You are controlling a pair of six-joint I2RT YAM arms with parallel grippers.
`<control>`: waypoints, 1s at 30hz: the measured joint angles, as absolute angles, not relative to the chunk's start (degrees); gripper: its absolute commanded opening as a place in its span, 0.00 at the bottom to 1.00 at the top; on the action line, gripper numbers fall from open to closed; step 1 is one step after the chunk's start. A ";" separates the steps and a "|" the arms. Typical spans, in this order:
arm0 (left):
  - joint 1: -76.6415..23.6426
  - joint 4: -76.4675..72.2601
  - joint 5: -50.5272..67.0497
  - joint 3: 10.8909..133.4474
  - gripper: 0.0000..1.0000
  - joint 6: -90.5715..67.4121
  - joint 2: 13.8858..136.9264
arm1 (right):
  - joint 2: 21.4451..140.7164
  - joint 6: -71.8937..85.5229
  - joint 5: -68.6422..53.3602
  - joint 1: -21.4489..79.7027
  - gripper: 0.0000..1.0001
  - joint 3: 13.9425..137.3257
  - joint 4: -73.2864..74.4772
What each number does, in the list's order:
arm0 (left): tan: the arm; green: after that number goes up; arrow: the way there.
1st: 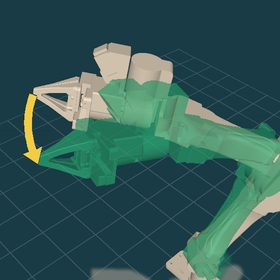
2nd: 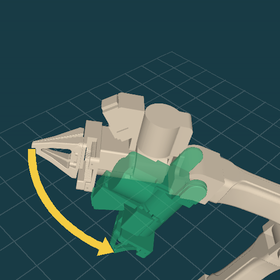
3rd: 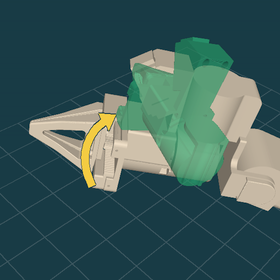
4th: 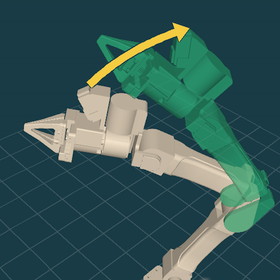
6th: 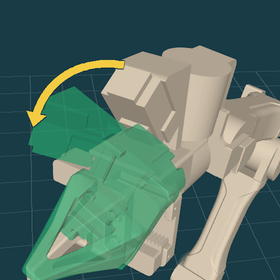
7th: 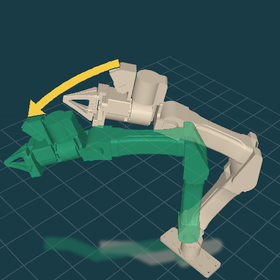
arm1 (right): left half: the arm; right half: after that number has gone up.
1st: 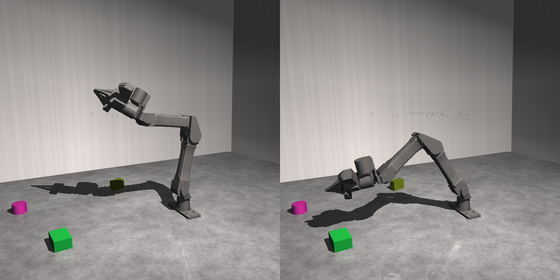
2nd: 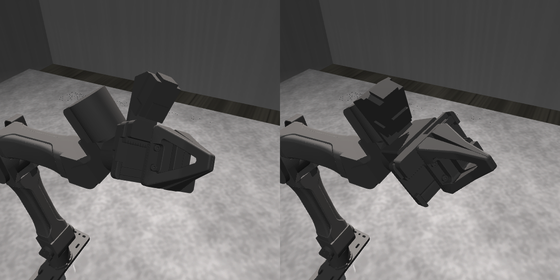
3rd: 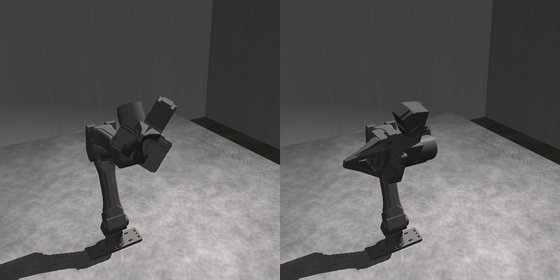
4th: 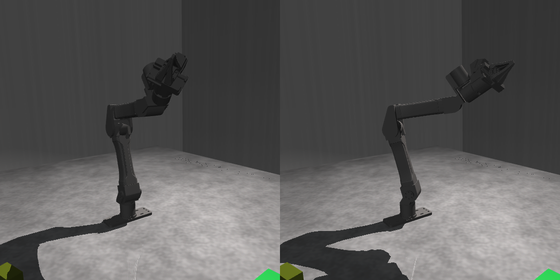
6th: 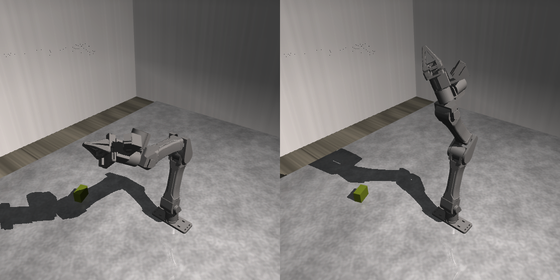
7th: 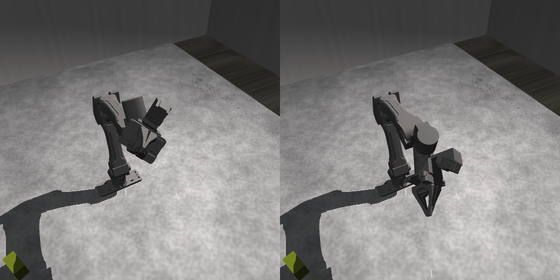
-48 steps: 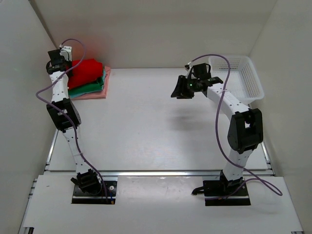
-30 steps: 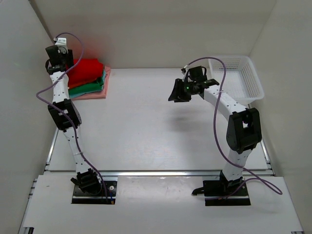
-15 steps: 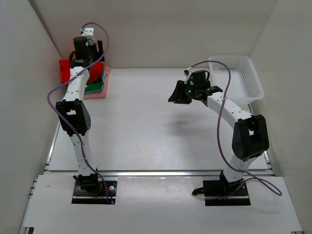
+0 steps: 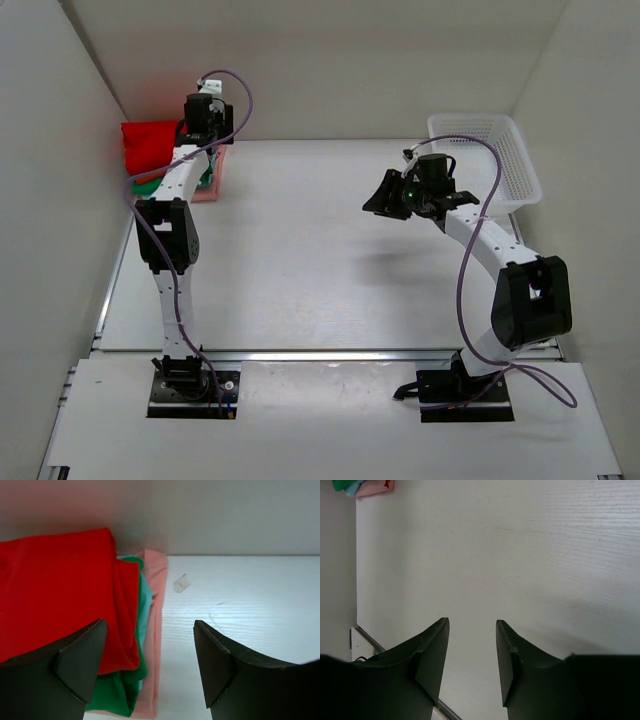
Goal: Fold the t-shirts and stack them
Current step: Put the neatly folded tshirt into the corner of the board with the left arm
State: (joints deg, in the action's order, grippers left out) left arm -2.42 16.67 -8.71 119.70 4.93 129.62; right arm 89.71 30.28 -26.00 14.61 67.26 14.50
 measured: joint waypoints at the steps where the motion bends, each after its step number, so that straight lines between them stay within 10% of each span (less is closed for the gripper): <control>1: -2.39 16.29 -9.65 118.87 0.81 5.21 129.80 | 89.58 30.33 -25.98 14.59 0.39 67.00 14.39; 13: -1.34 14.70 -13.80 112.73 0.67 6.96 129.93 | 89.27 31.97 -25.98 14.55 0.40 65.67 12.78; 21: -0.45 12.69 -16.71 108.14 0.03 7.44 129.93 | 88.95 32.84 -26.00 14.55 0.39 65.34 12.05; 30: -0.34 11.70 -17.65 101.47 0.00 8.54 126.82 | 88.82 33.45 -26.04 14.55 0.41 64.82 10.83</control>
